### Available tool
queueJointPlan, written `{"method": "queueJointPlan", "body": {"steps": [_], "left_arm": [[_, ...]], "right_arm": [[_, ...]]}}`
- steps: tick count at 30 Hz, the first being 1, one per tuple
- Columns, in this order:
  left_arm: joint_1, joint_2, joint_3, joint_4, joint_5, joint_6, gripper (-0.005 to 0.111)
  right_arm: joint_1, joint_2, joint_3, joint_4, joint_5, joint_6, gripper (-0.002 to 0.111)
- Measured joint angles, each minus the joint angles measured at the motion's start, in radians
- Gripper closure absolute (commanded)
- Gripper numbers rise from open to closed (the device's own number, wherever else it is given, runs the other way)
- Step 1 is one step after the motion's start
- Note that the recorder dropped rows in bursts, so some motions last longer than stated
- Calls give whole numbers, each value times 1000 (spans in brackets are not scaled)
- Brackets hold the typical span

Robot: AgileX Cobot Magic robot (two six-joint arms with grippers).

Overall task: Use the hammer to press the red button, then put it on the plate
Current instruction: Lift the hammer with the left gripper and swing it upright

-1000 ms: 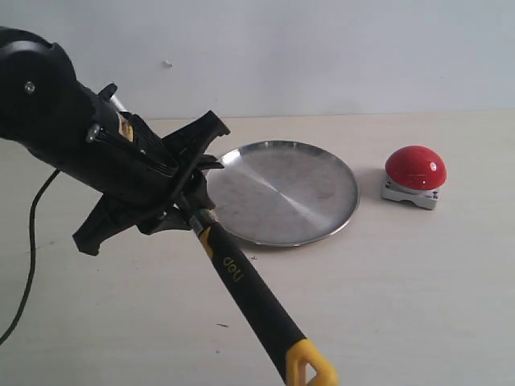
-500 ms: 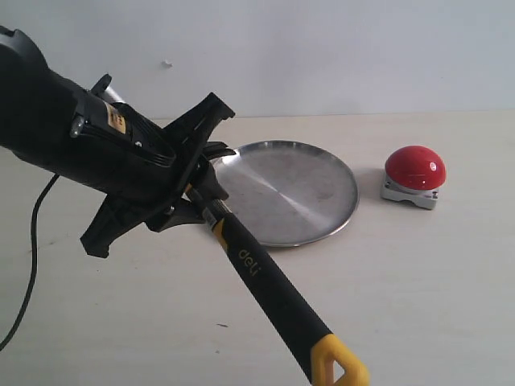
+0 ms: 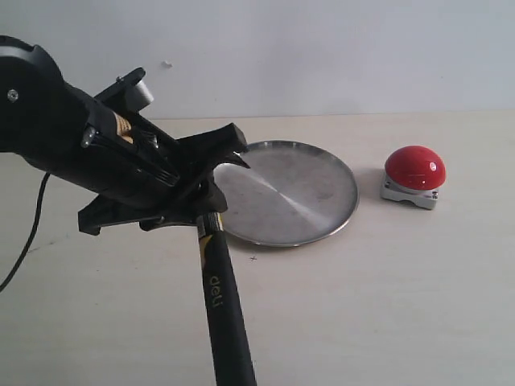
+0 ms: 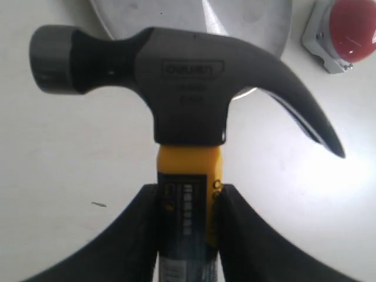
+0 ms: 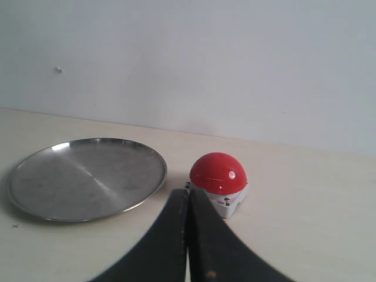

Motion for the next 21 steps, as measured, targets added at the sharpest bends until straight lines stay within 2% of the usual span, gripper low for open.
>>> {"method": "queueJointPlan", "body": {"steps": [10, 21], "left_arm": [[0, 0, 0, -37, -14, 188, 107], [14, 0, 0, -564, -87, 759, 107]], "right_arm": [[0, 0, 0, 0, 0, 0, 108], [0, 0, 0, -2, 0, 0, 108]]}}
